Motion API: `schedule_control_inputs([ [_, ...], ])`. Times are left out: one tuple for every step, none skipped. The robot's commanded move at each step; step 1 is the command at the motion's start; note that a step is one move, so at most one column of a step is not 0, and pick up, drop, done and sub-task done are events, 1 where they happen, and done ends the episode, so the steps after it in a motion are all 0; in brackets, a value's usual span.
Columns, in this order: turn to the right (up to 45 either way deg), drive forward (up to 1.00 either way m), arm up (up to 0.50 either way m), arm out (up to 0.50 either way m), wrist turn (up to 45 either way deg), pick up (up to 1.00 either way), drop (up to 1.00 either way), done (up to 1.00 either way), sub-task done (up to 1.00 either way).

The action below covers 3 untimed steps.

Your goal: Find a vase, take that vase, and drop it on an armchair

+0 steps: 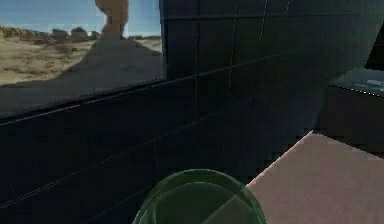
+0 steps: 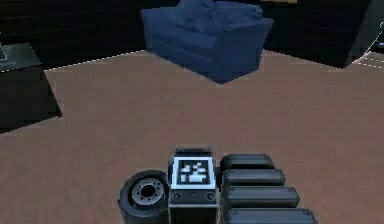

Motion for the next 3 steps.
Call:
schedule_control_inputs([
  [-45.0, 0.00, 0.00, 0.00, 0.0, 0.00, 0.00, 0.00, 0.00],
  [-45.0, 0.00, 0.00, 0.00, 0.0, 0.00, 0.00, 0.00, 0.00],
  [-33.0, 0.00, 0.00, 0.00, 0.0, 0.00, 0.00, 0.00, 0.00],
])
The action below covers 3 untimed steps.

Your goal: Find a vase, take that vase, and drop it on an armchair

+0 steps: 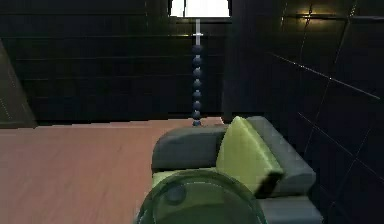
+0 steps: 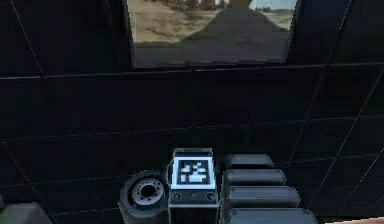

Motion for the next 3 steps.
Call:
schedule_control_inputs([
  [-45.0, 0.00, 0.00, 0.00, 0.0, 0.00, 0.00, 0.00, 0.00],
  [-45.0, 0.00, 0.00, 0.00, 0.0, 0.00, 0.00, 0.00, 0.00],
  [-45.0, 0.00, 0.00, 0.00, 0.0, 0.00, 0.00, 0.00, 0.00],
])
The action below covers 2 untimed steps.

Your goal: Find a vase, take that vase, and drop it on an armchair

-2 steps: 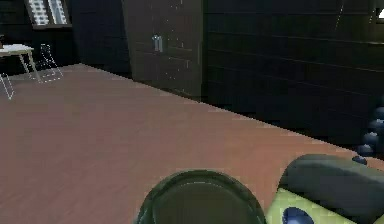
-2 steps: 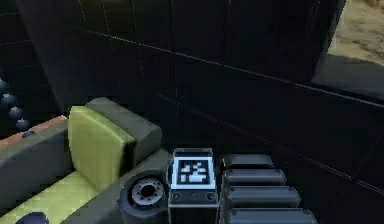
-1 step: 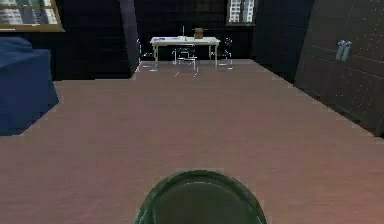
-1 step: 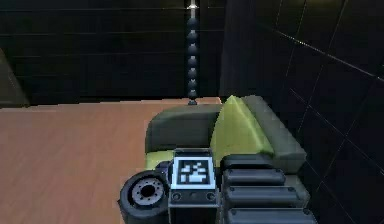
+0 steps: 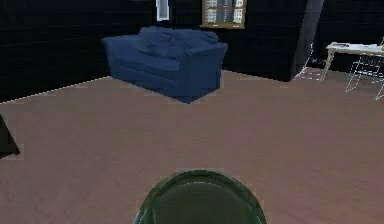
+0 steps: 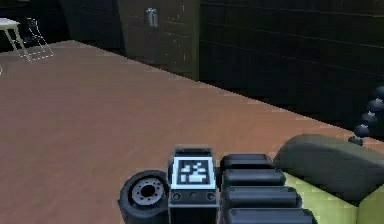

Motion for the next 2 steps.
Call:
schedule_control_inputs([
  [-39.0, 0.00, 0.00, 0.00, 0.0, 0.00, 0.00, 0.00, 0.00],
  [-3.0, 0.00, 0.00, 0.00, 0.0, 0.00, 0.00, 0.00, 0.00],
])
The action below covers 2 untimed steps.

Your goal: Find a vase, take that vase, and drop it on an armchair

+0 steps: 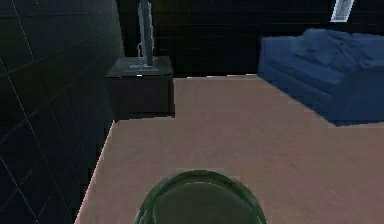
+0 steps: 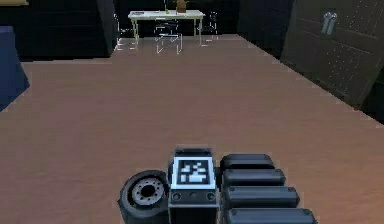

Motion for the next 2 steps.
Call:
schedule_control_inputs([
  [45.0, 0.00, 0.00, 0.00, 0.0, 0.00, 0.00, 0.00, 0.00],
  [45.0, 0.00, 0.00, 0.00, 0.0, 0.00, 0.00, 0.00, 0.00],
])
